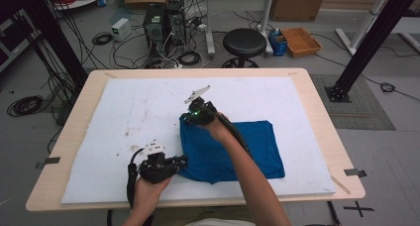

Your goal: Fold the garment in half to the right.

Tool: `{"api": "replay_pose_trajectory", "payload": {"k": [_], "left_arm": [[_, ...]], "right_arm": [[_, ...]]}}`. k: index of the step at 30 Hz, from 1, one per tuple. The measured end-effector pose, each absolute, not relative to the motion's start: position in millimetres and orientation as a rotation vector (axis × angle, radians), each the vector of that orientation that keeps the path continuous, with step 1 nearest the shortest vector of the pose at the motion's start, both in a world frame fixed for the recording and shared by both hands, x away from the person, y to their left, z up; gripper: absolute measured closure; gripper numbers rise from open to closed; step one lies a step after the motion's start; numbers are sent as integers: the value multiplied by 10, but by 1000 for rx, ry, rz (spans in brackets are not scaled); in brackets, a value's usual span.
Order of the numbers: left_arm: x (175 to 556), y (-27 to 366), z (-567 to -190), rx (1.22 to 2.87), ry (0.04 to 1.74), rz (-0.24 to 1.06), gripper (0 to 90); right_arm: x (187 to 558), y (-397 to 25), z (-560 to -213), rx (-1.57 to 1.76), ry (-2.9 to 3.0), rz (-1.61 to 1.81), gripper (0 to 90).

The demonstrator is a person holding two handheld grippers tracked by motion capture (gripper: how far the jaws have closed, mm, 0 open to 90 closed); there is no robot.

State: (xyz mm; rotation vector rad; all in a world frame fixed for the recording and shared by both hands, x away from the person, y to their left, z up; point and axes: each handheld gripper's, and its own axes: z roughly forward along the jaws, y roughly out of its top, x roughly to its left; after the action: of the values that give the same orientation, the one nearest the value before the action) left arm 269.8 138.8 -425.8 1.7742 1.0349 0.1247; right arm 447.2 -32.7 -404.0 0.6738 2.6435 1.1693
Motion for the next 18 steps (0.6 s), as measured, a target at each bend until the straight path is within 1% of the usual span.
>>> {"api": "replay_pose_trajectory", "payload": {"k": [8,13,18], "left_arm": [[2799,1130,-4080,1761,934,51,848],[2918,854,-4006,1752,874,-24,848],[3037,573,-3973,1773,842,-63,848]], "right_arm": [[4431,-807,-3896,782,2557,1315,891],[4393,-1104,-3851,821,2499,1358,891],[4374,-1469,-3874,906,2435,1374,891]]}}
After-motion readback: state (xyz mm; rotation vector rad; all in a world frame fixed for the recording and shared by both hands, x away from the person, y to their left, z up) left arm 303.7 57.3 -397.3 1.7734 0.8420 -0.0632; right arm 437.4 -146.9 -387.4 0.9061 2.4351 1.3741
